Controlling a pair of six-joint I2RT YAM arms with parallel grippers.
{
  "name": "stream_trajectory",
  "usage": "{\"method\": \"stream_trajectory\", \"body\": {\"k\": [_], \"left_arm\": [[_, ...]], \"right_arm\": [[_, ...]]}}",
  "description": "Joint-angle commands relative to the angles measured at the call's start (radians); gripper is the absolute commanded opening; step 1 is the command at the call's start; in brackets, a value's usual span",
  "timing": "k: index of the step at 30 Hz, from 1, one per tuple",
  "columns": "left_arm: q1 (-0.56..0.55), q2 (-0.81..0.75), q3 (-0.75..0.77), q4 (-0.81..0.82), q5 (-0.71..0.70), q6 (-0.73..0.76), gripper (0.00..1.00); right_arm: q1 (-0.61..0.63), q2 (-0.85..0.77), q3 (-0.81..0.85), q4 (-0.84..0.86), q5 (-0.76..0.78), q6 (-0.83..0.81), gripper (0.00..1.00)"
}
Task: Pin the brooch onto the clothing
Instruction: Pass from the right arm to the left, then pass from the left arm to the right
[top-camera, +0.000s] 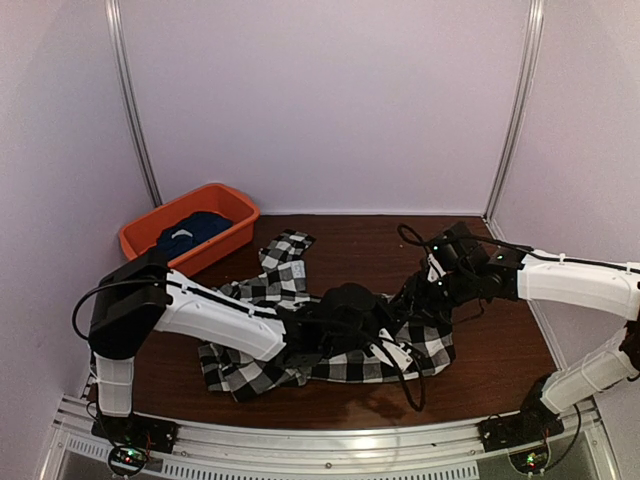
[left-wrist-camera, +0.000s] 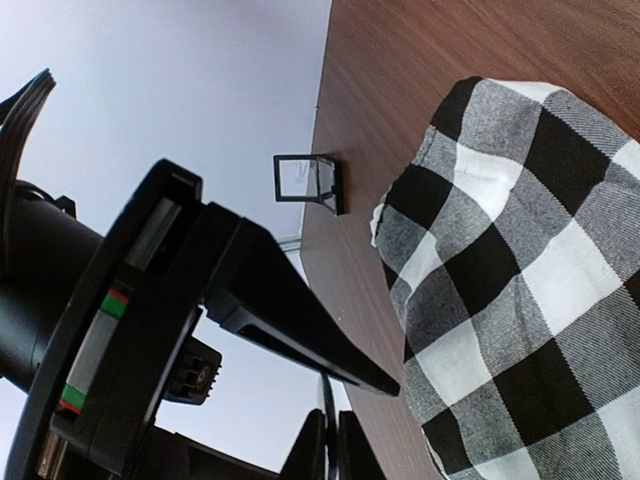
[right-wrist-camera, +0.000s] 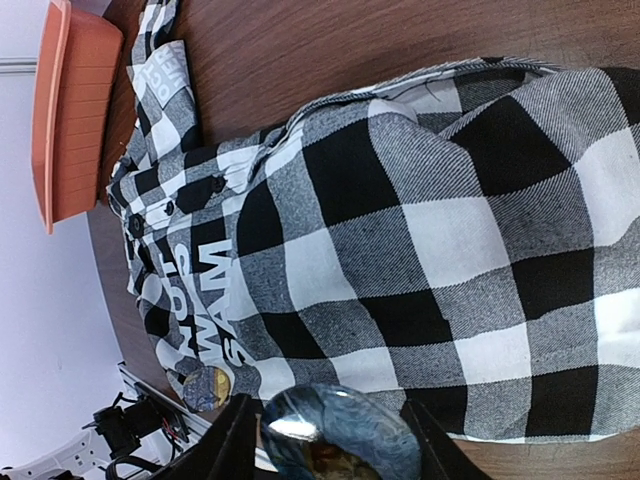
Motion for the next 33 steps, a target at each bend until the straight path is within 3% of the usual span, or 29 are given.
{"method": "stream_trajectory", "body": {"k": [1, 8, 12, 14, 17, 27, 33], "left_arm": [[0.001, 0.014, 0.031, -0.021, -0.034, -0.014, 0.03], [0.0, 0.01, 0.021, -0.019, -0.049, -0.058, 0.0], [-0.001, -0.002, 0.02, -0.001, -0.045, -0.137, 0.0], [0.001, -0.028, 0.022, -0.013, -0.022, -0.225, 0.0], [0.001, -0.084, 0.011, -0.034, 0.034, -0.389, 0.0], [0.011, -0.291, -0.125, -0.039, 0.246, -0.92, 0.0], [0.05, -0.447, -0.27, 0.088, 0.408, -1.253, 0.0]], "right_arm": [[0.012, -0.018, 0.013, -0.041, 0.027, -0.003, 0.47], [0.012, -0.021, 0.018, -0.043, 0.034, -0.002, 0.5], [0.014, -0.031, 0.043, -0.053, 0.064, -0.05, 0.65], [0.011, -0.047, 0.071, -0.068, 0.106, -0.103, 0.76], [0.006, -0.101, 0.085, -0.063, 0.184, -0.199, 0.84], [-0.017, -0.392, -0.05, 0.134, 0.294, -0.49, 0.99], [-0.015, -0.623, -0.295, 0.451, 0.27, -0.672, 1.0]]}}
